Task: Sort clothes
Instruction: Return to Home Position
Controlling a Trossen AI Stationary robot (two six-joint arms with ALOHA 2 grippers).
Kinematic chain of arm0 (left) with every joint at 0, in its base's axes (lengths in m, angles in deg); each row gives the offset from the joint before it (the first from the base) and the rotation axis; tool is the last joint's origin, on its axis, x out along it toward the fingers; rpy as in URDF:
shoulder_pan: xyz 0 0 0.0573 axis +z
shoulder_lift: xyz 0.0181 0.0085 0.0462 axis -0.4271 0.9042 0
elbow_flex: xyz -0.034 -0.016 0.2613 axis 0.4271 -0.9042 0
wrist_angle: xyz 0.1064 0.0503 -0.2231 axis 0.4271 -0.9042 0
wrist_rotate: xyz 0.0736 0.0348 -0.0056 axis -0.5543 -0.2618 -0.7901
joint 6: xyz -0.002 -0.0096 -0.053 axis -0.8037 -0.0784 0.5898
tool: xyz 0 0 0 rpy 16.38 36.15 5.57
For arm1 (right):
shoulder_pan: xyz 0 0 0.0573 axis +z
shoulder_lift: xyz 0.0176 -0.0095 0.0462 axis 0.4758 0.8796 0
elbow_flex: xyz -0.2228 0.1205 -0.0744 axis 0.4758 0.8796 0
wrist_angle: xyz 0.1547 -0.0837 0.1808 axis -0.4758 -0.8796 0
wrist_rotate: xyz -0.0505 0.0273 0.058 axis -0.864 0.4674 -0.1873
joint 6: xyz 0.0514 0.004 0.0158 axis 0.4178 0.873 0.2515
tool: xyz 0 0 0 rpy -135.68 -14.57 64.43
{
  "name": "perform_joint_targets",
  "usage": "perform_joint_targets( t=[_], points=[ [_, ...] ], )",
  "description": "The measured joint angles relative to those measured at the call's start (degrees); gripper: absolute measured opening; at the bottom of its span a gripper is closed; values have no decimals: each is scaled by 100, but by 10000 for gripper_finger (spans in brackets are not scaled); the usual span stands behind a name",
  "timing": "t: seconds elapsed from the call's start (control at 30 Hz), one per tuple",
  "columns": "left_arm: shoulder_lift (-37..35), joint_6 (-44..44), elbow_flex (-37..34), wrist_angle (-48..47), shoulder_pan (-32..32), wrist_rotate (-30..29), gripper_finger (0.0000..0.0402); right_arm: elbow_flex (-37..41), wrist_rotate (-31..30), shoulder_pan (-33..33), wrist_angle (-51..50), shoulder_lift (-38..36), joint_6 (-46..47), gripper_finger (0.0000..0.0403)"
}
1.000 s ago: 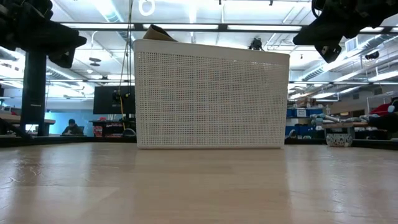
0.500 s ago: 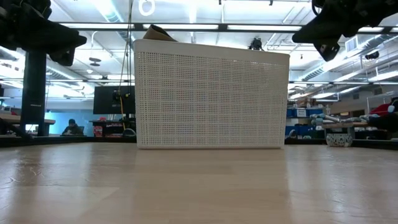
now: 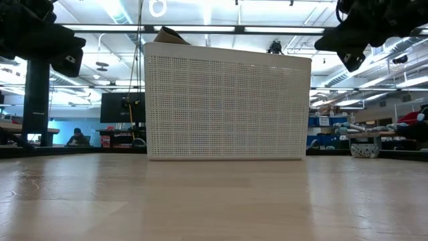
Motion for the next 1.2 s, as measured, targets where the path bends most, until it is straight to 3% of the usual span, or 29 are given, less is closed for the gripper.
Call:
perform_joint_targets(
  t=[0.23, 0.5, 0.73, 0.93, 1.2],
  points=[
    [-20, -46, -14, 127, 0, 5, 105, 607, 7, 4, 1220, -210, -79, 7],
    [-20, -59, -22, 6, 0, 22, 105, 1089, 9, 174, 1310, -1076, -85, 8],
    [-22, -111, -440, 725, 84, 14, 105, 1467, -32, 221, 1291, -1822, -197, 7],
    [-20, -281, -437, 706, 476, -59, 105, 1538, -650, 221, 1275, -2088, -708, 6],
    [-20, -166, -119, -461, 967, 440, 105, 1542, -839, 229, 789, -2412, -745, 8]
  ],
)
